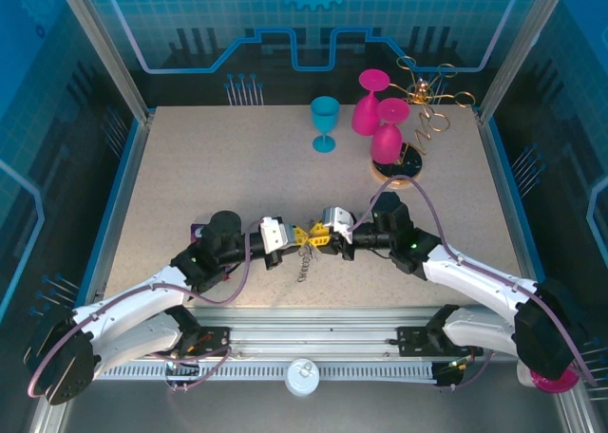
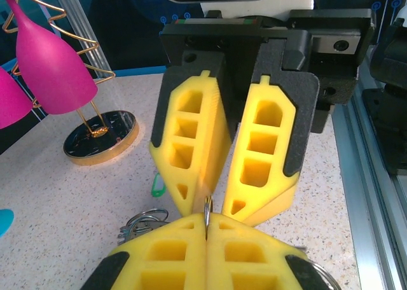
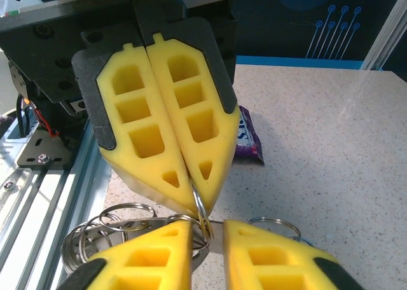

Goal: Put the keys on the keyring

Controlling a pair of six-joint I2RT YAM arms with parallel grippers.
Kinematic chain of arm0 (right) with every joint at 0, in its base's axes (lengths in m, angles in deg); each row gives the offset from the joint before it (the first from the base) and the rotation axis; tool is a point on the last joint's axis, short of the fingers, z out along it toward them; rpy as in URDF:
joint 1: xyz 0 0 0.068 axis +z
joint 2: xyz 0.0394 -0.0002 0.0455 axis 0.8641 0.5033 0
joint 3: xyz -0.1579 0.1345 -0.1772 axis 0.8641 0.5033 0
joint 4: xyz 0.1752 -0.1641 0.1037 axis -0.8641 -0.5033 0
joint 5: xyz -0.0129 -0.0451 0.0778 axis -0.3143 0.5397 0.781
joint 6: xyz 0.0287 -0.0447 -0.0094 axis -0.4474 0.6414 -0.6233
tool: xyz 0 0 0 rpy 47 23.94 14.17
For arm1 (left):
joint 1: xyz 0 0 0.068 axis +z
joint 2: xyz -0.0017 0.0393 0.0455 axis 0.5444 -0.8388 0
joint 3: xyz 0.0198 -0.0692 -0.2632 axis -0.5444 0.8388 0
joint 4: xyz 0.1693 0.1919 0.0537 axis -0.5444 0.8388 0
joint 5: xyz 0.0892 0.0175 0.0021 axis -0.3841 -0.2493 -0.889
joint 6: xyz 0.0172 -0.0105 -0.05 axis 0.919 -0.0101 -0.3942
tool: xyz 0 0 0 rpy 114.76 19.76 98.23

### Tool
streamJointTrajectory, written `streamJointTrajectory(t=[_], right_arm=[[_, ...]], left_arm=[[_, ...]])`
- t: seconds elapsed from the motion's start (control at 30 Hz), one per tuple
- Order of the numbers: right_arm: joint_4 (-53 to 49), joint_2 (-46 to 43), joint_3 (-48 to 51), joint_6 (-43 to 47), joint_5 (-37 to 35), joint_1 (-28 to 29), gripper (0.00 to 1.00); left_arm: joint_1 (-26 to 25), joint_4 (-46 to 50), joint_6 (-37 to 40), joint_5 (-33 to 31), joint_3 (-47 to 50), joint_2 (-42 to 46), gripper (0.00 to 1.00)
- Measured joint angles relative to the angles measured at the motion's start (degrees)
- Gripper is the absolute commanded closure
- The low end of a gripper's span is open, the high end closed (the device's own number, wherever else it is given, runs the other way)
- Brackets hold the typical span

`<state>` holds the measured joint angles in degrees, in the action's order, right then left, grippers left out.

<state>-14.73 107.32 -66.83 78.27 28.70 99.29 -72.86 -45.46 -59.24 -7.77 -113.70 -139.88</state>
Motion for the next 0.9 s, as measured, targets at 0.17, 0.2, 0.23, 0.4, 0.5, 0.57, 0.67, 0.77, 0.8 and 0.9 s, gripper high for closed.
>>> streamJointTrajectory(t=[0.17,0.2,0.23,0.4,0.5,0.57,0.67,0.77,0.8,0.9], right_arm=[[-0.6,0.0,0.0,0.6,0.5,-0.2,1.0],[-1.2,0.0,-0.1,1.1,0.5,-0.2,1.0],[-2.1,0.0,-0.3,1.6,0.6,-0.2,1.0],[-11.6,0.0,-4.1,6.3,-0.9,0.3,1.0],[-17.6,0.5,-8.0,9.9,-2.8,1.7,1.0],[-21.3,1.3,-10.5,12.0,-4.2,2.4,1.0],[-26.6,2.8,-13.9,15.0,-6.6,3.4,1.0],[-30.6,4.2,-16.5,17.6,-8.7,4.6,1.0],[-31.4,4.4,-17.0,18.1,-9.5,4.7,1.0],[-31.6,4.4,-17.2,18.1,-9.7,4.7,0.77]], left_arm=[[0.0,0.2,0.0,-0.1,0.0,0.0,0.91],[0.0,0.6,0.1,-0.1,0.0,0.0,0.86],[0.0,1.2,0.3,-0.3,0.0,0.0,0.84],[0.0,9.5,3.7,-1.8,-2.9,-0.1,0.82],[0.0,14.6,6.3,-2.5,-6.2,-1.0,0.81],[0.0,17.4,7.6,-2.7,-8.2,-1.9,0.81],[0.0,19.8,8.7,-2.9,-9.5,-2.7,0.83],[0.0,21.3,9.5,-2.8,-9.9,-3.0,0.98],[0.0,22.2,9.8,-2.5,-9.9,-3.0,1.0],[0.0,22.8,9.7,-2.0,-10.2,-3.0,1.0]])
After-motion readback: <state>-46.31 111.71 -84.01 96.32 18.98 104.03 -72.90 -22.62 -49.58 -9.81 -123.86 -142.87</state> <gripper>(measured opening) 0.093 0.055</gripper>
